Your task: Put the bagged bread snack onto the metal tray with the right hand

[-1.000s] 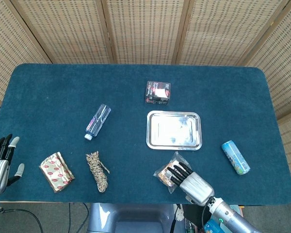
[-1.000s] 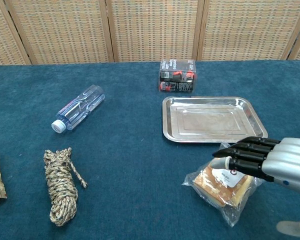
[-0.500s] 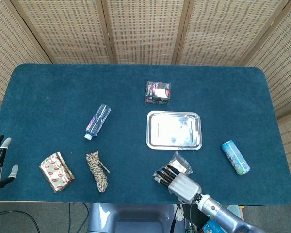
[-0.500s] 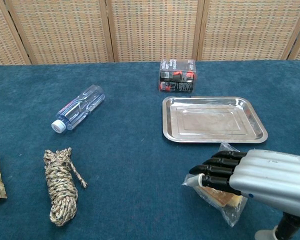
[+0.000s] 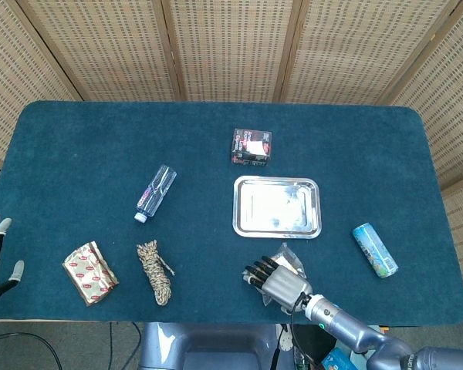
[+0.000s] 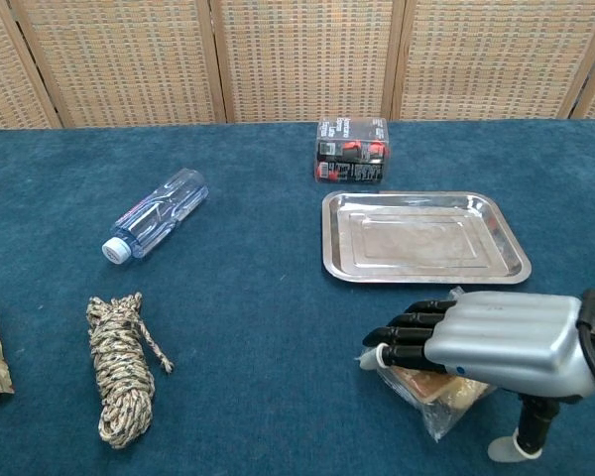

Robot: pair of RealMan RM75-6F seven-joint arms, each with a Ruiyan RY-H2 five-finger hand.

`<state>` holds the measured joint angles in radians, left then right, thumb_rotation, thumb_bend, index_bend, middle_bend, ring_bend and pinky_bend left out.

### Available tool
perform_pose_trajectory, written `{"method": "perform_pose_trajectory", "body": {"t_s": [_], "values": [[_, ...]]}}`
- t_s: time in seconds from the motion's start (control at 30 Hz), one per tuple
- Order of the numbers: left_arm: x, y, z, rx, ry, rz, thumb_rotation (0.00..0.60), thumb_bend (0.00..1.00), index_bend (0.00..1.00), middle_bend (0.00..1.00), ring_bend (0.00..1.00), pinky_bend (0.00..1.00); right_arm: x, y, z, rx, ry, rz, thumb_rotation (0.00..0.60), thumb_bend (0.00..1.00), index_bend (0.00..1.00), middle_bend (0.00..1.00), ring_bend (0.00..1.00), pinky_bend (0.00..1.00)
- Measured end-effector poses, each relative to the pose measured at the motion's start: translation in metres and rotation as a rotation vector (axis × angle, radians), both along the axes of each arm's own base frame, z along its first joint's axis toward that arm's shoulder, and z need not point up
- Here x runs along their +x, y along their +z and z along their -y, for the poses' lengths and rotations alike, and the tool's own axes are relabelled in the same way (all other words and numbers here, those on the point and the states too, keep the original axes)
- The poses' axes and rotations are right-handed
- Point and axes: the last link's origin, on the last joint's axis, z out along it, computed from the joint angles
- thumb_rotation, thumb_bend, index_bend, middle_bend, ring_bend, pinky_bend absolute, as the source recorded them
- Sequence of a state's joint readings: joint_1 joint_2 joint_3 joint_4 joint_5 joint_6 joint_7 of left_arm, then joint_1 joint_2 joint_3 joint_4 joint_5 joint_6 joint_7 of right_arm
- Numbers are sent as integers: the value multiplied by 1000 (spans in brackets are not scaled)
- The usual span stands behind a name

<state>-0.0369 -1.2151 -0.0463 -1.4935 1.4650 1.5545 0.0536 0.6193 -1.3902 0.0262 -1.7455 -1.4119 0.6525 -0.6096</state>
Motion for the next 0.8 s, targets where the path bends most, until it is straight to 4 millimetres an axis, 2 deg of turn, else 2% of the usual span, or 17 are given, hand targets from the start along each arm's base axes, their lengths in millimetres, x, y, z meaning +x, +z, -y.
{"method": "perform_pose_trajectory", "body": {"t_s": [0.07,0.13,0.2,0.3,0.4,0.5,0.8], "values": [[-1,0,-2,-2,2,1,591,410,0,0,0,0,2,-1,5,3,3,-7,600,228,6,15,6,59],[-1,0,-3,-3,4,2,592,410,0,0,0,0,3,-2,9,0,8,-10,600,229,74,126,89,238],[-2,0,-4,-6,7,3,593,411,0,0,0,0,4,-1,10,-6,13,-5,600,229,226,320,247,464],[-2,-1,-7,-12,8,5,593,410,0,0,0,0,5,0,11,-15,17,8,600,232,397,493,396,639],[0,-2,-10,-16,4,4,593,410,0,0,0,0,6,2,12,-33,33,23,600,248,484,569,470,717],[1,-2,-11,-18,1,1,593,411,0,0,0,0,6,4,12,-45,44,37,600,253,526,607,510,756],[2,-3,-12,-21,3,-1,593,411,0,0,0,0,7,6,14,-61,70,43,600,254,546,627,530,773]]}}
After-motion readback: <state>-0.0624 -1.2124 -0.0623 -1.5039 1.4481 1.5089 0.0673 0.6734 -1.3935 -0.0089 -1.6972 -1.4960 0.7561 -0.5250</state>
